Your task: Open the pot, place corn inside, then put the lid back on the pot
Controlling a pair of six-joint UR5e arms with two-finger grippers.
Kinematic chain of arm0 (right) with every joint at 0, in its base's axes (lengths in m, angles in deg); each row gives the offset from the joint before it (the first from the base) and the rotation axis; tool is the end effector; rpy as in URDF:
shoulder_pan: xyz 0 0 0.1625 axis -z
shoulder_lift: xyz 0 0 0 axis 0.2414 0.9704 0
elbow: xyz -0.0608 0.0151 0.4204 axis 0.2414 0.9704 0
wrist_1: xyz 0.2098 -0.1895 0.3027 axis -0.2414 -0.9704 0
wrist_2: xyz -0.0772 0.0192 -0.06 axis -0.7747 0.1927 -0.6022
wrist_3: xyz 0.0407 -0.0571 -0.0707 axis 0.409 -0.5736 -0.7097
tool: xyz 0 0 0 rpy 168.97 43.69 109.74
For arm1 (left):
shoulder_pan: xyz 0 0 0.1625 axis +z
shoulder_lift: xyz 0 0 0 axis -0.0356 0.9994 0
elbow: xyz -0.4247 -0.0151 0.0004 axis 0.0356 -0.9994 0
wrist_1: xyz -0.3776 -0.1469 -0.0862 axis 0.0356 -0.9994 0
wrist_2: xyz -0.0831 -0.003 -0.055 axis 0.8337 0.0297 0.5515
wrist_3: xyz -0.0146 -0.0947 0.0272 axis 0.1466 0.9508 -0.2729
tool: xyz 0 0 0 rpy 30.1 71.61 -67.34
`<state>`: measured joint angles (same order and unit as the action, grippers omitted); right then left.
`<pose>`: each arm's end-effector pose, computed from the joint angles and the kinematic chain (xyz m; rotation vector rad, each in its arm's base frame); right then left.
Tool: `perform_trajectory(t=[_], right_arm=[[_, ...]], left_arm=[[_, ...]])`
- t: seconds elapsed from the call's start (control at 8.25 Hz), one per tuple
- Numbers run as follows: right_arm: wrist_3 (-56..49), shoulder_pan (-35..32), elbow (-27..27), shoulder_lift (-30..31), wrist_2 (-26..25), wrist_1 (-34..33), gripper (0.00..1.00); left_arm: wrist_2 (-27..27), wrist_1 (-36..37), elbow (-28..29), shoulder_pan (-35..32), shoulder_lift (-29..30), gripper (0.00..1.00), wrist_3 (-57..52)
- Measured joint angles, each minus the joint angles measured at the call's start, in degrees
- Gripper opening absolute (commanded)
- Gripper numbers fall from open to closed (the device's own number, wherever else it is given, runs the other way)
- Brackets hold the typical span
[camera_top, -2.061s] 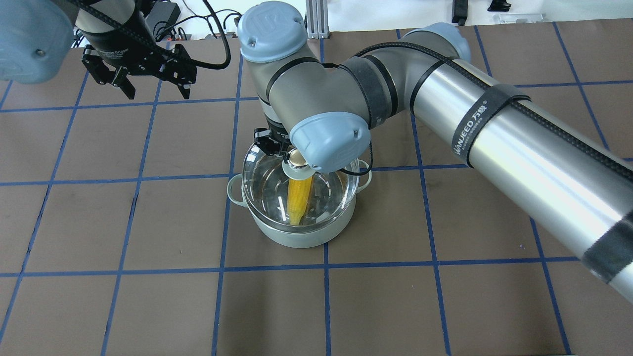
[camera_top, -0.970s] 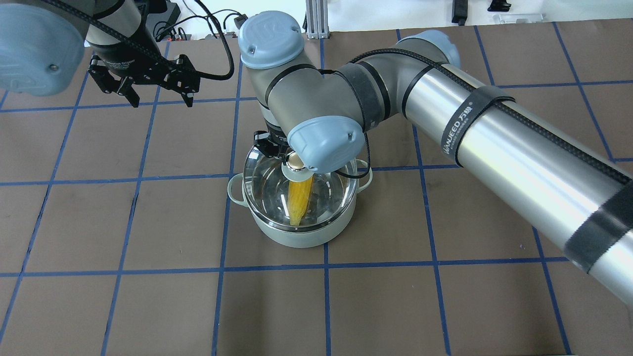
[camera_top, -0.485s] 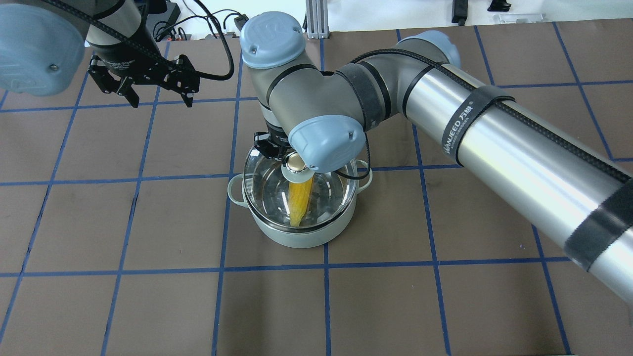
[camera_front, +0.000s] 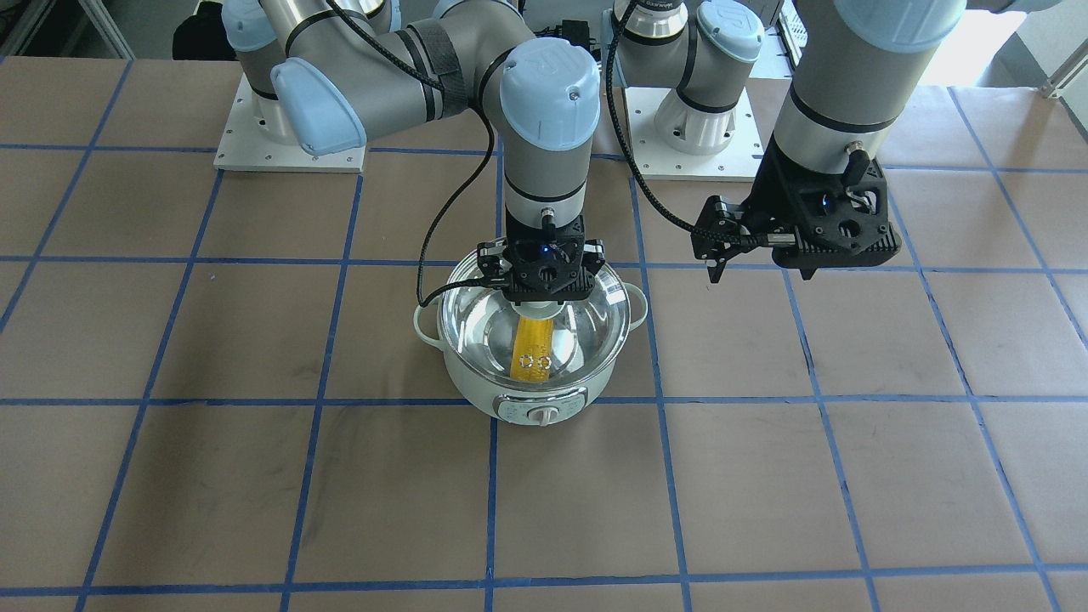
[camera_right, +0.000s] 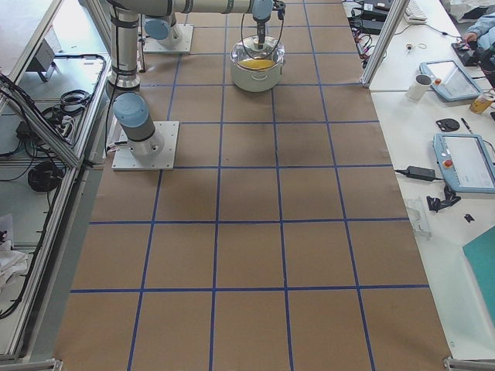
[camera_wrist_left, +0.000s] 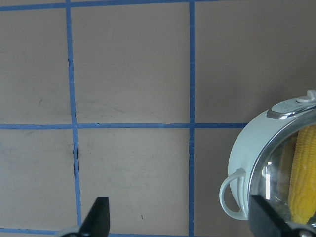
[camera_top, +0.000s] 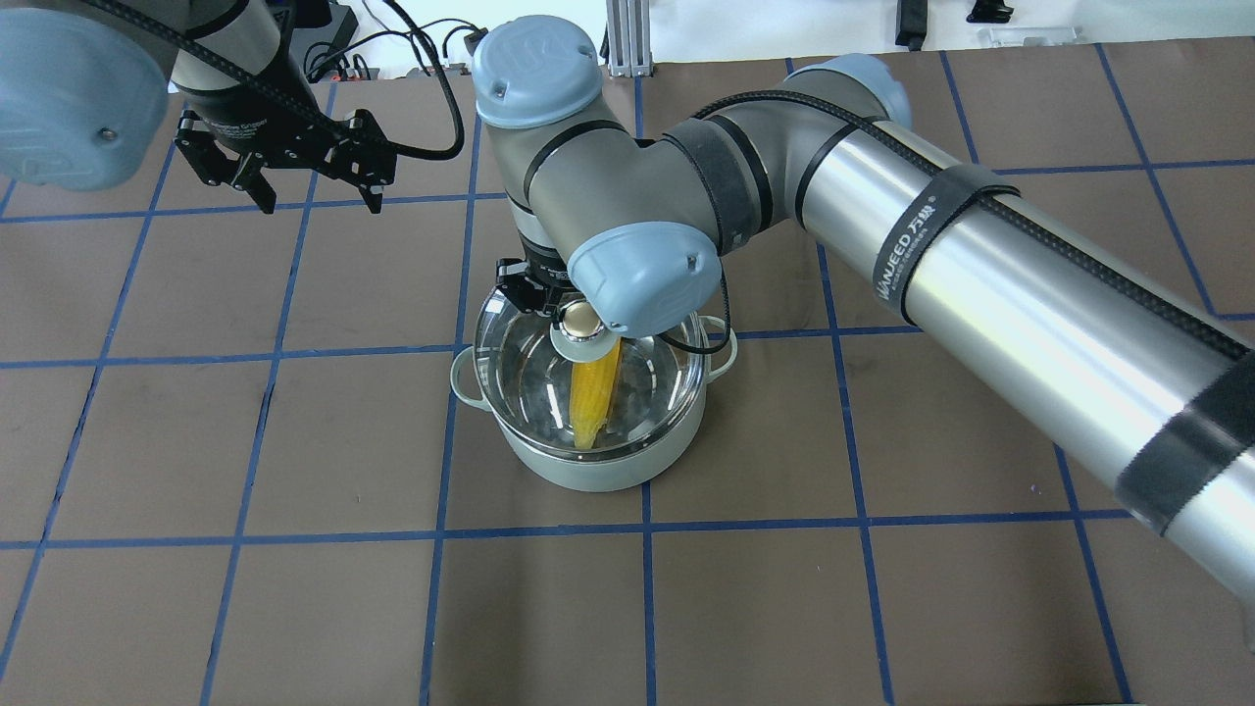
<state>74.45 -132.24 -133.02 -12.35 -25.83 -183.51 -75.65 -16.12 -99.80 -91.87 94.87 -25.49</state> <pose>0.4179 -0.4905 0.3548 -0.0341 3.1105 -0.0087 -0.1235 -0.5330 0.4779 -0.0080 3.0579 -0.0711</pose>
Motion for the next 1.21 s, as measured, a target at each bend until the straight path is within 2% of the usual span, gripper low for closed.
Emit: perform_trajectory(t=[0.97, 1.09, 1.21], right_arm=[[-0.79, 0.06, 0.07, 0.02, 0.66, 3.54, 0.00], [-0.86, 0.11, 0.09, -0.05, 0.72, 3.55, 0.16], [-0.95, 0.16, 0.12, -0.07, 0.75, 3.55, 0.61]], left_arm=[[0.09, 0.00, -0.02, 0.05, 0.17, 1.00, 0.05], [0.09, 0.00, -0.01, 0.05, 0.18, 1.00, 0.06], [0.09, 0.00, 0.00, 0.06, 0.23, 1.00, 0.05]])
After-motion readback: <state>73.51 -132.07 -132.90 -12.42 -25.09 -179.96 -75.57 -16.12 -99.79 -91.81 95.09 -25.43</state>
